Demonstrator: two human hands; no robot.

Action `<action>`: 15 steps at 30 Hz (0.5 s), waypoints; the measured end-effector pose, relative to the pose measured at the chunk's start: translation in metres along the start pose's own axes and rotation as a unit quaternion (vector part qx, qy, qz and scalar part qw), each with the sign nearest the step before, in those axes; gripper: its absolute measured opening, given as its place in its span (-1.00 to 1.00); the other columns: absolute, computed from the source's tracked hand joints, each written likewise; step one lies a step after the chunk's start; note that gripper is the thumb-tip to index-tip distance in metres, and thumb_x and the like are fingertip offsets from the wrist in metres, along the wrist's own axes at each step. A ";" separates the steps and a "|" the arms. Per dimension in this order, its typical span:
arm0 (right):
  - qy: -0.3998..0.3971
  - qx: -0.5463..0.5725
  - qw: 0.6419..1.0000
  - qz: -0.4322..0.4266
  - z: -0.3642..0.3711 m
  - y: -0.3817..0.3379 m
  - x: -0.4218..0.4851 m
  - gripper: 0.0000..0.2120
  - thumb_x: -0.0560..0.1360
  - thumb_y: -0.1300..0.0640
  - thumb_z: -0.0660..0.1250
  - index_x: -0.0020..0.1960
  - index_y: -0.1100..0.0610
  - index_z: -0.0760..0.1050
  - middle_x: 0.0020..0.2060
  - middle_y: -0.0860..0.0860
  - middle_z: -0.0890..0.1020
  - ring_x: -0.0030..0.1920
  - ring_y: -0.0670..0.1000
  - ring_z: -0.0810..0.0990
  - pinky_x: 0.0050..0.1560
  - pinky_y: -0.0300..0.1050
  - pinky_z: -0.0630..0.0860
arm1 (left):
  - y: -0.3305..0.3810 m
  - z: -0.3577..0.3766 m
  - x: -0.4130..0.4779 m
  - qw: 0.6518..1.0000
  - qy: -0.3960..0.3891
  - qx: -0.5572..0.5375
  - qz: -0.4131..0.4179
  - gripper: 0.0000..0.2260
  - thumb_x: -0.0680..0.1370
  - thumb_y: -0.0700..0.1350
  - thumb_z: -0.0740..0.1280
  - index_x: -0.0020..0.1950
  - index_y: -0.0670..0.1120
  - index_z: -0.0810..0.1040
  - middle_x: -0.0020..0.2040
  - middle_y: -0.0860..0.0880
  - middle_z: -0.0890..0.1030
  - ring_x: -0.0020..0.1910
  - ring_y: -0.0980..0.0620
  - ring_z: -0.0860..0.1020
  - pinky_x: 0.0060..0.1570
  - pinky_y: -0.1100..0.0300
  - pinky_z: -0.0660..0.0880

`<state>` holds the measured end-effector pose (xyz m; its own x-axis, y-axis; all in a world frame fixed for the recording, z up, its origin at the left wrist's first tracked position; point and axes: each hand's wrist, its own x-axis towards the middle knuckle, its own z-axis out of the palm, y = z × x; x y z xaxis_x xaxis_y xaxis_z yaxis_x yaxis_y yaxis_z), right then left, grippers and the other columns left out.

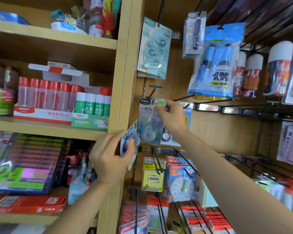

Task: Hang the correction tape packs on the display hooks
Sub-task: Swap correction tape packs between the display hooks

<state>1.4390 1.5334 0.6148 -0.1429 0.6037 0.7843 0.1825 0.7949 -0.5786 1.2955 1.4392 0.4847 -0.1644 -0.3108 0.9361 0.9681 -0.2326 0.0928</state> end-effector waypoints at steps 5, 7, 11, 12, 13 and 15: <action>-0.006 0.046 0.999 -0.006 -0.001 0.010 0.000 -0.74 0.61 0.02 0.29 -0.11 0.20 0.58 -0.28 0.16 0.57 -0.26 0.04 0.46 -0.21 -0.01 0.41 | -0.004 0.002 -0.002 1.000 0.004 0.004 0.023 -0.80 0.53 -0.10 0.45 0.01 -0.23 0.72 -0.19 -0.10 0.68 -0.27 -0.11 0.61 -0.24 0.04 0.56; -0.008 0.026 0.999 -0.023 -0.001 0.010 0.001 -0.77 0.61 0.05 0.29 -0.08 0.19 0.59 -0.23 0.16 0.61 -0.24 0.04 0.50 -0.19 -0.02 0.44 | -0.005 0.002 -0.004 1.000 0.004 0.004 0.029 -0.80 0.53 -0.11 0.46 0.01 -0.24 0.72 -0.20 -0.10 0.68 -0.28 -0.12 0.60 -0.25 0.03 0.55; 0.019 -0.043 0.992 -0.119 -0.002 0.012 0.000 -0.82 0.59 0.16 0.31 -0.15 0.23 0.51 -0.34 0.12 0.53 -0.31 -0.02 0.39 -0.27 -0.06 0.37 | -0.007 0.002 -0.006 0.999 0.004 0.005 0.031 -0.81 0.52 -0.13 0.46 0.01 -0.24 0.72 -0.22 -0.10 0.67 -0.30 -0.11 0.58 -0.26 0.05 0.52; 0.022 -0.054 0.988 -0.140 -0.003 0.012 -0.001 -0.83 0.59 0.17 0.31 -0.16 0.20 0.50 -0.36 0.04 0.51 -0.32 -0.04 0.39 -0.27 -0.08 0.37 | -0.007 0.002 -0.006 0.999 0.004 0.005 0.033 -0.81 0.52 -0.12 0.46 0.01 -0.23 0.72 -0.22 -0.10 0.67 -0.30 -0.11 0.58 -0.26 0.07 0.51; 0.024 -0.063 0.986 -0.154 -0.004 0.013 -0.002 -0.84 0.60 0.17 0.30 -0.15 0.14 0.50 -0.37 -0.05 0.49 -0.32 -0.10 0.39 -0.28 -0.16 0.35 | -0.007 0.002 -0.006 0.999 0.004 0.005 0.034 -0.81 0.53 -0.12 0.46 0.02 -0.23 0.72 -0.22 -0.09 0.67 -0.30 -0.10 0.58 -0.25 0.07 0.51; 0.028 -0.076 0.983 -0.167 -0.004 0.013 -0.004 -0.86 0.61 0.16 0.29 -0.12 0.07 0.50 -0.37 -0.17 0.45 -0.33 -0.15 0.40 -0.30 -0.27 0.30 | -0.007 0.002 -0.006 0.999 0.002 0.003 0.036 -0.81 0.53 -0.12 0.45 0.02 -0.24 0.72 -0.22 -0.09 0.67 -0.30 -0.10 0.57 -0.26 0.06 0.51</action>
<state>1.4453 1.5410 0.6054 -0.1660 0.3036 0.9382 0.2781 0.9272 -0.2509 1.2899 1.4446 0.4791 -0.0944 -0.3307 0.9390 0.9787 -0.2033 0.0268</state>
